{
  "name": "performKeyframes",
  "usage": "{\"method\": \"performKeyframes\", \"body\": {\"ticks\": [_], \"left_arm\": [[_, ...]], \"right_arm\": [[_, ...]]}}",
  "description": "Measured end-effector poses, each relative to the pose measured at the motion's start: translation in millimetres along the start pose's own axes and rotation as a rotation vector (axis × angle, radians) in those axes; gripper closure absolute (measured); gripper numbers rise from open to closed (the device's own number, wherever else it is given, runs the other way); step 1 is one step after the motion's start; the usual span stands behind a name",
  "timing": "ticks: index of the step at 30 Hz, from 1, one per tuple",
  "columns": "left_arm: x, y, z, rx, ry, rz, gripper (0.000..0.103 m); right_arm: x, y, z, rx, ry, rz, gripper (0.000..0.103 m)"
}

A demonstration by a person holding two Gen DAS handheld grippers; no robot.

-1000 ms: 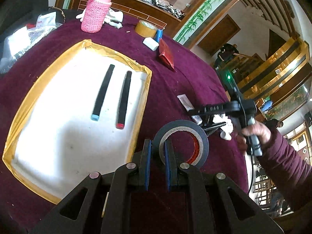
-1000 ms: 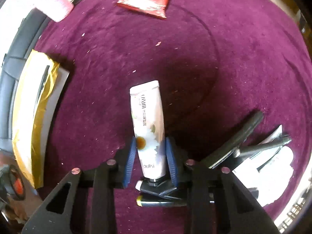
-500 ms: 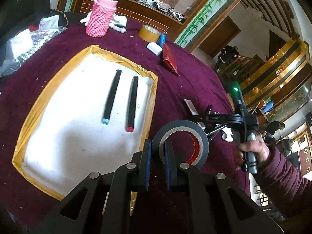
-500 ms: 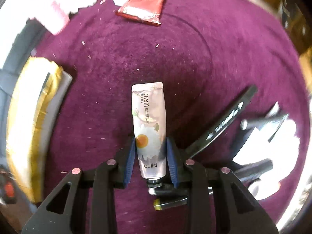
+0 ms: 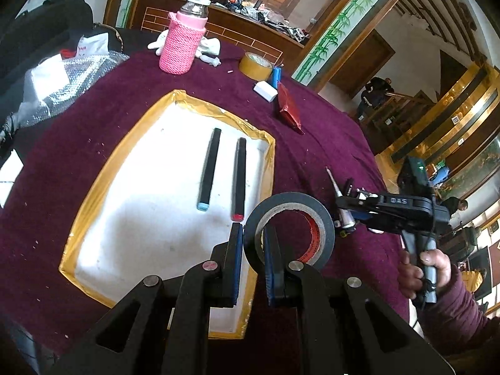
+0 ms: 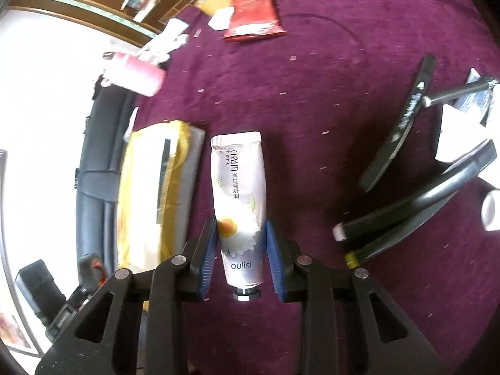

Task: Organize objects
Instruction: 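Lower the tape roll and cream tube into the tray beside the markers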

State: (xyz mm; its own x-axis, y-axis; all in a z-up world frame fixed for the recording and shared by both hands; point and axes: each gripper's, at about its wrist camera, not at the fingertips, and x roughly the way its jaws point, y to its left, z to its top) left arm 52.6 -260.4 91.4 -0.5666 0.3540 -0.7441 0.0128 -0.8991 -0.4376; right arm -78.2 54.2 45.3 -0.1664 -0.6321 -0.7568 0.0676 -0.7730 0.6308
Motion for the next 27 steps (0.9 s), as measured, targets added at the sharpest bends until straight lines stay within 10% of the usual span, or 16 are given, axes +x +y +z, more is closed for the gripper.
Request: {"method": "performKeyframes", "body": {"ticks": [13, 27], "left_arm": [[28, 39, 48, 0.066, 0.008, 0.128, 0.093], [105, 92, 87, 0.043, 0.097, 0.21, 0.093]], "right_arm": [[41, 94, 4, -0.079, 0.044, 0.098, 0.074], [149, 157, 47, -0.059, 0.06, 0.011, 0.074]]}}
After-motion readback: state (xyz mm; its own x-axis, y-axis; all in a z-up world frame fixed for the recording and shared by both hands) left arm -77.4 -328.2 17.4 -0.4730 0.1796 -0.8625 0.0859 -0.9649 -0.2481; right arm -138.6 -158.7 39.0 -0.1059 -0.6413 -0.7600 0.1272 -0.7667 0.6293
